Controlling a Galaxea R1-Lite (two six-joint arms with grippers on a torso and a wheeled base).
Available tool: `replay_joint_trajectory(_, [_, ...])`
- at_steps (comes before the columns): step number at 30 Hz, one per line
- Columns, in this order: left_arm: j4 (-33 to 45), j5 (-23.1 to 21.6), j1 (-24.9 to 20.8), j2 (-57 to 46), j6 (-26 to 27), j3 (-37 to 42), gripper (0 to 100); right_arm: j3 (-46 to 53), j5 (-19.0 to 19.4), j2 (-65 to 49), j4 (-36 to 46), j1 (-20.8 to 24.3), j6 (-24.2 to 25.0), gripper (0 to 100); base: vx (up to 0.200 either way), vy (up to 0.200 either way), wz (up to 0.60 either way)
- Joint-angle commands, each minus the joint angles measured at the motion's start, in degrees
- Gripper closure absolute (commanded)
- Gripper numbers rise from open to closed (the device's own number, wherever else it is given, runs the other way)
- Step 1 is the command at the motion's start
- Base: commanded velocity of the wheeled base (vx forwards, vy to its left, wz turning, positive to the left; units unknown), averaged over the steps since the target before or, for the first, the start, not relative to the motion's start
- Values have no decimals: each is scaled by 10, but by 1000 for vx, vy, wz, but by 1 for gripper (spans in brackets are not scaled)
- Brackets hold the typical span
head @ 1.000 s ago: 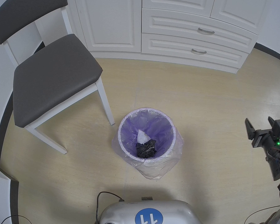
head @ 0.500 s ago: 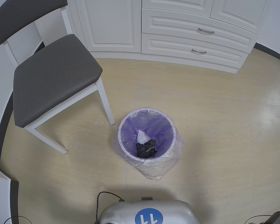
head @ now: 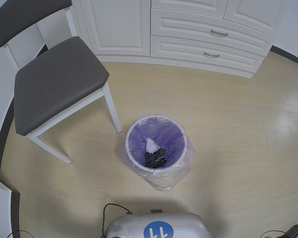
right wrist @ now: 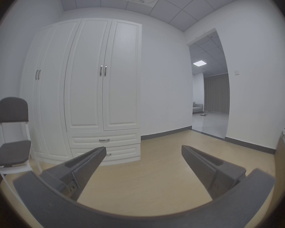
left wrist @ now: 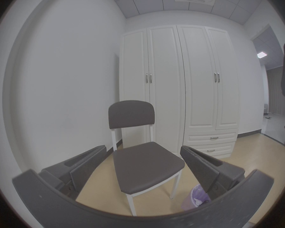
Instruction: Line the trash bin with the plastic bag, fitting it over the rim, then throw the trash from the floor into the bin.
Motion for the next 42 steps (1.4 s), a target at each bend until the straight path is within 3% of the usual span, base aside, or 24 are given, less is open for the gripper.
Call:
replay_joint_trajectory(1, [1,0,12,-29,1,-4,0,-14,0,-96,63,-6,12,0,0,0,0])
replay_joint_trajectory(15, [2,-5,34,-39,1,-1,0,-57,3,-205,224,-2,24,0,0,0,0])
replay_joint_trajectory(23, [20,-5,35,-57,1,-1,0,-71,8,-250,320,-44,31,0,0,0,0])
replay_joint_trajectory(29, [57,-6,34,-81,2,5,0,-70,98,-261,333,-46,57,0,0,0,0])
replay_joint_trajectory(30, [57,-6,34,-81,2,5,0,-70,98,-261,333,-46,57,0,0,0,0])
replay_joint_trajectory(31, [68,-6,34,-86,2,6,0,-69,153,-261,333,-46,58,0,0,0,0])
replay_joint_trajectory(34, [74,-6,33,-92,2,17,0,-62,200,-261,336,-46,58,0,0,0,0])
replay_joint_trajectory(37, [75,-5,29,-98,2,38,0,-48,222,-261,336,-46,58,0,0,0,0])
replay_joint_trajectory(42, [75,-6,29,-120,3,82,0,-19,217,-261,328,-46,60,0,0,0,0])
